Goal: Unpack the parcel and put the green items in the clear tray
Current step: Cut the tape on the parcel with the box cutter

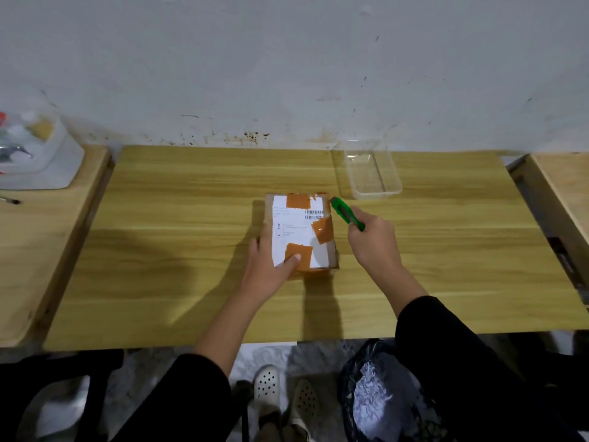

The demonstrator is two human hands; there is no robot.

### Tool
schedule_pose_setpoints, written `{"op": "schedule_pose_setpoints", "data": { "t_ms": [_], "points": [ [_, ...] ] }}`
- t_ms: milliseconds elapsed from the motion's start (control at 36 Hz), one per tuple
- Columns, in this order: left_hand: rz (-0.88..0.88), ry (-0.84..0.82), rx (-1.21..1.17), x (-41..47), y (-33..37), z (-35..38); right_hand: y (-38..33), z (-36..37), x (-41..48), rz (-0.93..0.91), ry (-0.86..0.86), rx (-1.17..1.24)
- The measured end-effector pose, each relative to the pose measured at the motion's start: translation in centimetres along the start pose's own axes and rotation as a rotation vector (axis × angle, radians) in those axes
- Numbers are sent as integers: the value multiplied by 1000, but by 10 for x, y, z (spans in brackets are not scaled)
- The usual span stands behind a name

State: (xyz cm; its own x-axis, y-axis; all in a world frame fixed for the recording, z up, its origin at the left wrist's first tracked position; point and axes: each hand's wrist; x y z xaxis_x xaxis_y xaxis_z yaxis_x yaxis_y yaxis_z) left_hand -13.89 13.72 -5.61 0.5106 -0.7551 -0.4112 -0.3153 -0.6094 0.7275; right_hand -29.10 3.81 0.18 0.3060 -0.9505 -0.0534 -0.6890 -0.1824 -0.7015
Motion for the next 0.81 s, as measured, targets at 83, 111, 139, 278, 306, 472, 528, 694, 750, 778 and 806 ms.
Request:
{"op": "schedule_pose_setpoints", "data": {
  "t_ms": [83, 111, 139, 278, 306, 472, 528, 694, 750, 778, 806],
  "points": [
    [-4, -104, 17, 9, 3, 0, 1, 0, -3, -17, -10, -9],
    [-8, -111, 7, 9, 4, 1, 2, 0, -3, -21, -12, -11],
    [-13, -107, -13, 8, 4, 4, 3, 1, -3, -24, -12, -15],
    [-21, -62, -82, 6, 1, 10, 4, 2, -2, -24, -19, -25],
    [-19, -61, -88, 6, 1, 10, 3, 2, -2, -27, -25, -24],
    [-30, -46, -114, 6, 3, 14, -2, 2, 5, -40, -81, -83],
    [-35, -34, -126, 7, 1, 16, -3, -1, 8, -32, -103, -107],
    [-54, -7, -122, 5, 3, 20, -9, -12, 8, -56, -198, -208],
    [-59, 1, -123, 5, 3, 20, -11, -14, 5, -54, -226, -245],
    [-60, 0, -125, 5, 3, 20, -11, -16, 3, -55, -234, -254],
    [-61, -1, -127, 4, 3, 20, -12, -17, 1, -58, -238, -261]
  ]
}}
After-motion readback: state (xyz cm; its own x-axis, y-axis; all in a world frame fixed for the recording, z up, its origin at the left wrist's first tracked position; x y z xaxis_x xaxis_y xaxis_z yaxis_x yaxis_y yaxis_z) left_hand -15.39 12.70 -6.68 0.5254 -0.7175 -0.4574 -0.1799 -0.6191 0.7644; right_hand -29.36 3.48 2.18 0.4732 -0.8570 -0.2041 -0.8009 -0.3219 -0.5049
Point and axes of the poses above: each hand's wrist, its own x-axis towards the middle knuckle, its own z-axis out of the palm, y = z × x, and after that the axes turned 9 degrees about -z, right-handed
